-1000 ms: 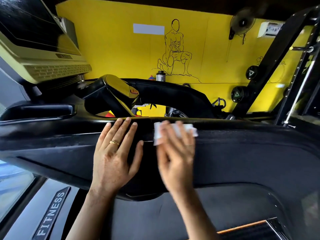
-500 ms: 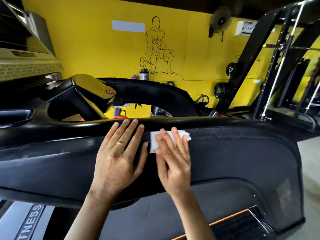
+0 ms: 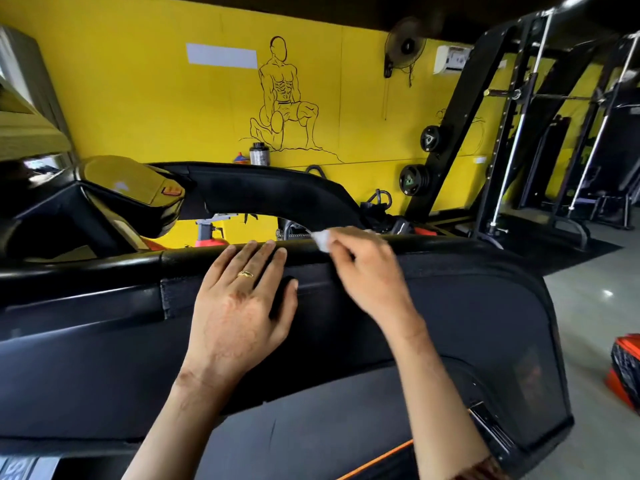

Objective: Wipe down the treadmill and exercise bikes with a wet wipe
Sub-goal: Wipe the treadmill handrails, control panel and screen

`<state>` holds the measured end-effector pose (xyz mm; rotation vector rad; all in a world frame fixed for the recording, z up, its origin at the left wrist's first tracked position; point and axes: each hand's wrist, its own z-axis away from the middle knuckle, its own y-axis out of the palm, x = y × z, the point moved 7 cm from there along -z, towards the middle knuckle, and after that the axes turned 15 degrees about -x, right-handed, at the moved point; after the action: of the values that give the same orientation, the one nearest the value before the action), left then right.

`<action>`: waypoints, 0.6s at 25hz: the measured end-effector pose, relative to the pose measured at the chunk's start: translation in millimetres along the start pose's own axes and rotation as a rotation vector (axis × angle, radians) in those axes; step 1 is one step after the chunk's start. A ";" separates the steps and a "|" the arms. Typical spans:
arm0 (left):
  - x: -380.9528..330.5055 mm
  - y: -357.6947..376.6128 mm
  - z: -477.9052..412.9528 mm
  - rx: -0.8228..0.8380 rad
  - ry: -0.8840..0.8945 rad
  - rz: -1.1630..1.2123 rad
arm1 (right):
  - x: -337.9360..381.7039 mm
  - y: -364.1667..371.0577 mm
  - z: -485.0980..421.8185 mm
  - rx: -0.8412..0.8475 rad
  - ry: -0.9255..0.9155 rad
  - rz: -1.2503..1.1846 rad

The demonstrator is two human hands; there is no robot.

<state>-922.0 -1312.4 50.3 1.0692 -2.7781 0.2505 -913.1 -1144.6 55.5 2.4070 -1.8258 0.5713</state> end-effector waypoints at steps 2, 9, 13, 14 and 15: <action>-8.9 5.7 -2.0 0.011 -0.009 0.002 | -63.3 -35.9 -0.3 -0.157 0.170 0.104; -27.5 16.1 3.2 0.005 0.017 -0.002 | 7.5 -14.6 81.5 -0.277 0.015 -0.125; -25.8 3.0 19.0 -0.037 0.044 -0.006 | -73.7 -38.8 91.9 -0.548 0.412 -0.119; -26.9 1.9 23.7 -0.038 0.050 -0.006 | -70.4 -35.6 93.6 -0.577 0.466 -0.141; -27.4 1.6 27.2 -0.038 0.055 -0.007 | -51.4 -26.7 93.0 -0.568 0.422 -0.160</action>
<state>-905.3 -1299.2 18.1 1.0467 -2.7189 0.2215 -876.2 -1115.0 -43.4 1.8603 -1.3710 0.4264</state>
